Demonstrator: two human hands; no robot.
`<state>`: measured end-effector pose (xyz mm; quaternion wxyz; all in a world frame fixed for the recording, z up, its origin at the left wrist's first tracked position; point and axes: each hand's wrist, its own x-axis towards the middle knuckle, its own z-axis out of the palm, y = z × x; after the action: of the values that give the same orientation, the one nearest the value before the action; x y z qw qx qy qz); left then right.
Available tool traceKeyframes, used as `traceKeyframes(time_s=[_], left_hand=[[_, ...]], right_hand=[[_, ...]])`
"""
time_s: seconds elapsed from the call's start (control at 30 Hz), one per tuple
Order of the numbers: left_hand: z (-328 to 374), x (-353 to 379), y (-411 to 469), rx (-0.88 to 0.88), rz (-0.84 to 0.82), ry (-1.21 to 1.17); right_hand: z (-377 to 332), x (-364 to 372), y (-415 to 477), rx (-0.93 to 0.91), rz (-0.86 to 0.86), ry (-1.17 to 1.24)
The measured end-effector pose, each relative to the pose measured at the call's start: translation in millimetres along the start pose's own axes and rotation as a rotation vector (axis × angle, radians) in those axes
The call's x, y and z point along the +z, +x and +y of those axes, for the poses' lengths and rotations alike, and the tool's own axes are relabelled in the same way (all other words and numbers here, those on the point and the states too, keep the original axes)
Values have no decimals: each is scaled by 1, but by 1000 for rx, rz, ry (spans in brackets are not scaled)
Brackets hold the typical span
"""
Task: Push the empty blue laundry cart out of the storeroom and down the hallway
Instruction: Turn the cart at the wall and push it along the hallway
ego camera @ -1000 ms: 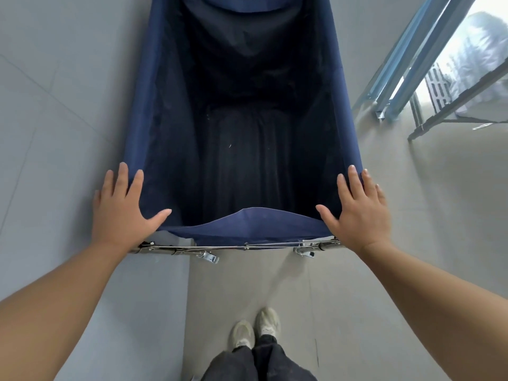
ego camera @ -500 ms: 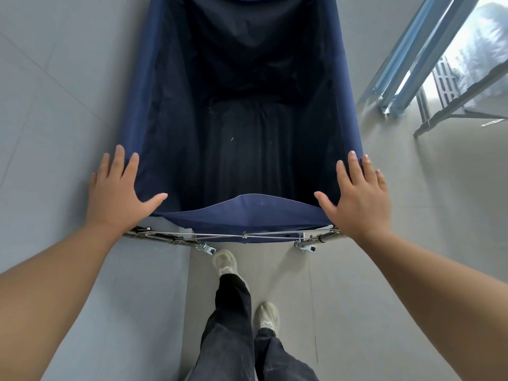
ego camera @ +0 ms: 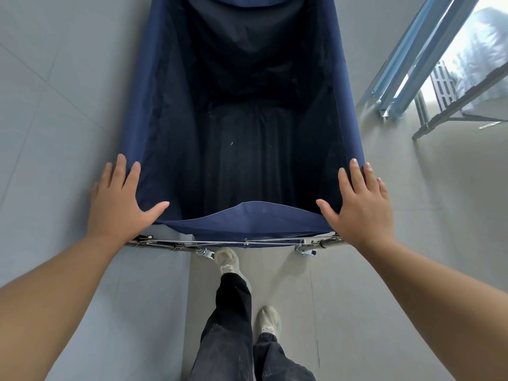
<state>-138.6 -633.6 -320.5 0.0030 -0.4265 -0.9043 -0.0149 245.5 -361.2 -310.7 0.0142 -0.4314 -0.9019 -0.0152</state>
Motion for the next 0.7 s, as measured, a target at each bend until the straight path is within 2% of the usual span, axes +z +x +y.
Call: traceKeyframes(time_s=[0.7], left_hand=[[1,-3,2,-8,-24,-3]], right_hand=[[-1,-2,1,12,-33,0]])
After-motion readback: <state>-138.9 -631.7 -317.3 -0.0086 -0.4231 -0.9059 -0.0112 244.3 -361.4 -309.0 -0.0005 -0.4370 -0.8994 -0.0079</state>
